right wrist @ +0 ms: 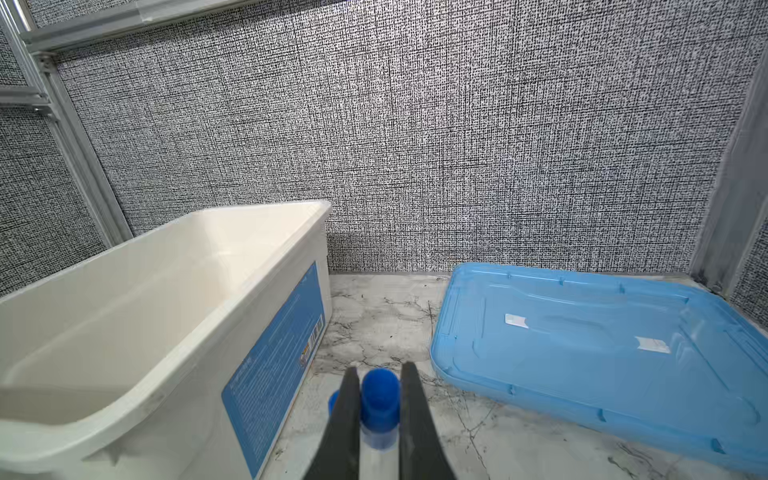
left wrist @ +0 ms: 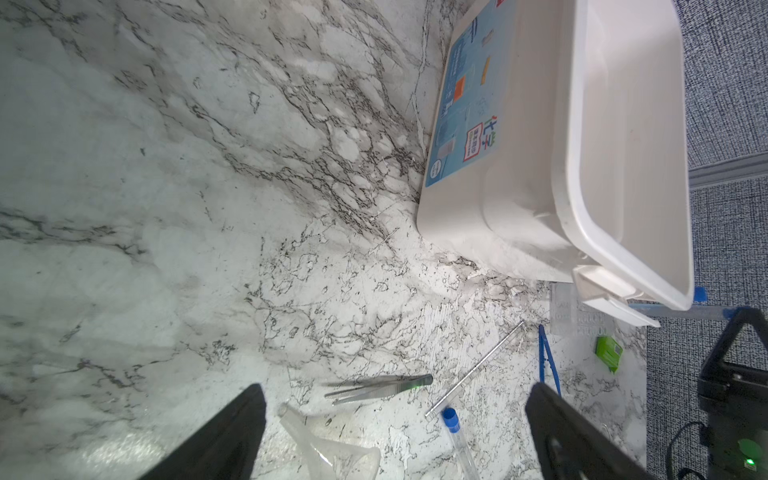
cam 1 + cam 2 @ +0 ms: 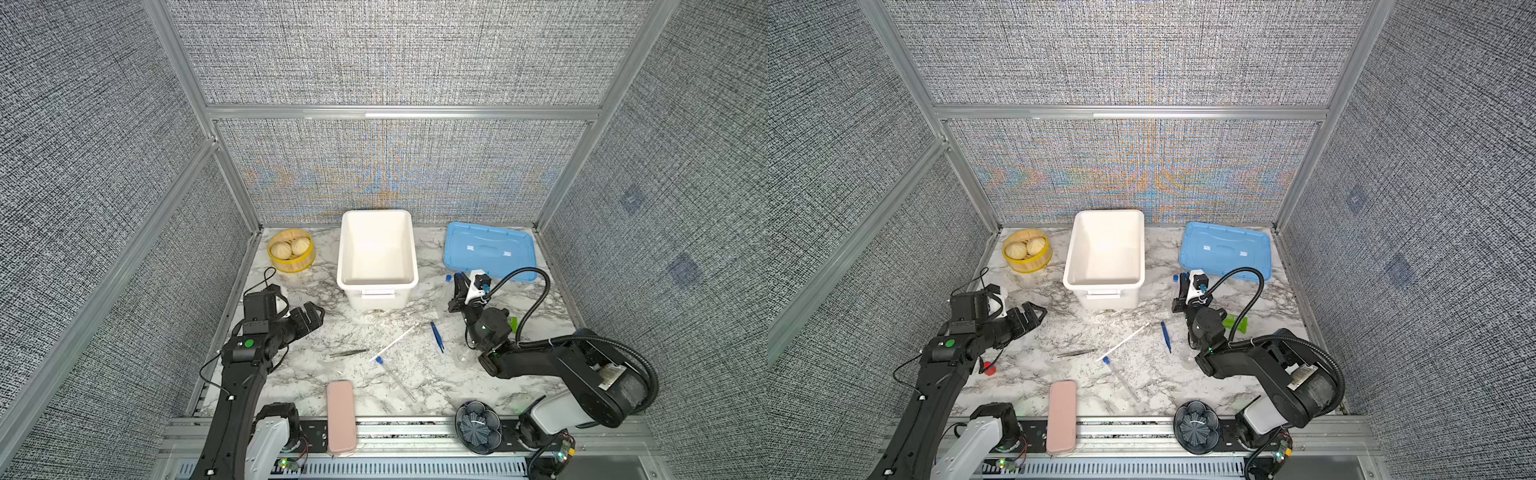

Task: Organize the chemistry lab equipment
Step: 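Lower the tube into the rack beside the standing tube and open the right gripper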

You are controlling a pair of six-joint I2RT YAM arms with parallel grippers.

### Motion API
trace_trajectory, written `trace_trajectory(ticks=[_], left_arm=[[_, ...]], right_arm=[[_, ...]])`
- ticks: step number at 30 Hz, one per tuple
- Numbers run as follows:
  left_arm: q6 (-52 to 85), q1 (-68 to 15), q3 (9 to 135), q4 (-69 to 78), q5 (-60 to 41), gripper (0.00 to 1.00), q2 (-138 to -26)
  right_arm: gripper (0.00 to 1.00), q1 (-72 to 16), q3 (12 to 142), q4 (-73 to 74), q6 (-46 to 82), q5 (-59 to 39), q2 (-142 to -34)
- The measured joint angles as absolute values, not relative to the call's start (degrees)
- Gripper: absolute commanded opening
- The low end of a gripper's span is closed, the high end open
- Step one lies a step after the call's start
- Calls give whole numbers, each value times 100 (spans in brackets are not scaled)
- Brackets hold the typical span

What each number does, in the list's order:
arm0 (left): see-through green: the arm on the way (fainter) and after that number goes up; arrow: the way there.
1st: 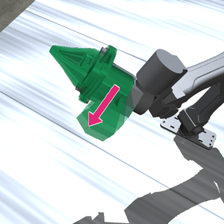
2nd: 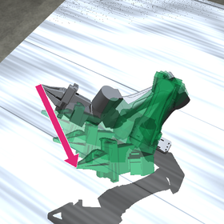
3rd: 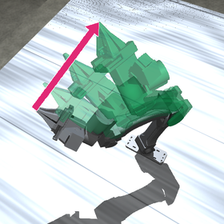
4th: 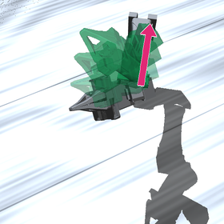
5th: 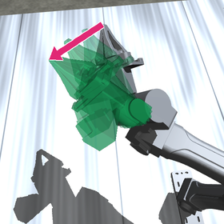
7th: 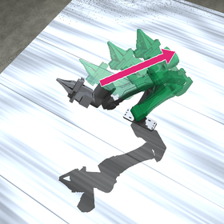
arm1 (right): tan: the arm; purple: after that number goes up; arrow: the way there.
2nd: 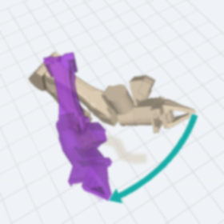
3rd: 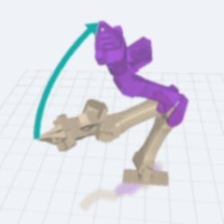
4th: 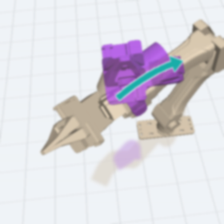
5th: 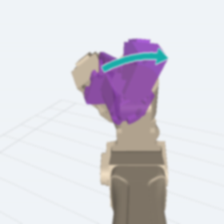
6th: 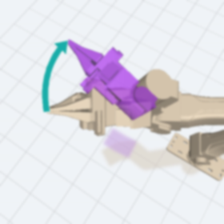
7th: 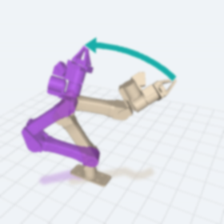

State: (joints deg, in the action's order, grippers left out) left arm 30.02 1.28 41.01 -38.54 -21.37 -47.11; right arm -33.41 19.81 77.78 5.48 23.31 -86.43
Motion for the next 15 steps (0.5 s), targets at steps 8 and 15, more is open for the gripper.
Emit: trace_trajectory(ticks=[8, 15], left_arm=[[3002, 128, 4101, -3854, -2139, 99, -4676], [3000, 128, 4101, -3854, -2139, 99, -4665]], right_arm=[[10, -3343, 1979, 7782, 552, 2226, -8687], [10, -3376, 1975, 7802, 502, 2200, -8715]])
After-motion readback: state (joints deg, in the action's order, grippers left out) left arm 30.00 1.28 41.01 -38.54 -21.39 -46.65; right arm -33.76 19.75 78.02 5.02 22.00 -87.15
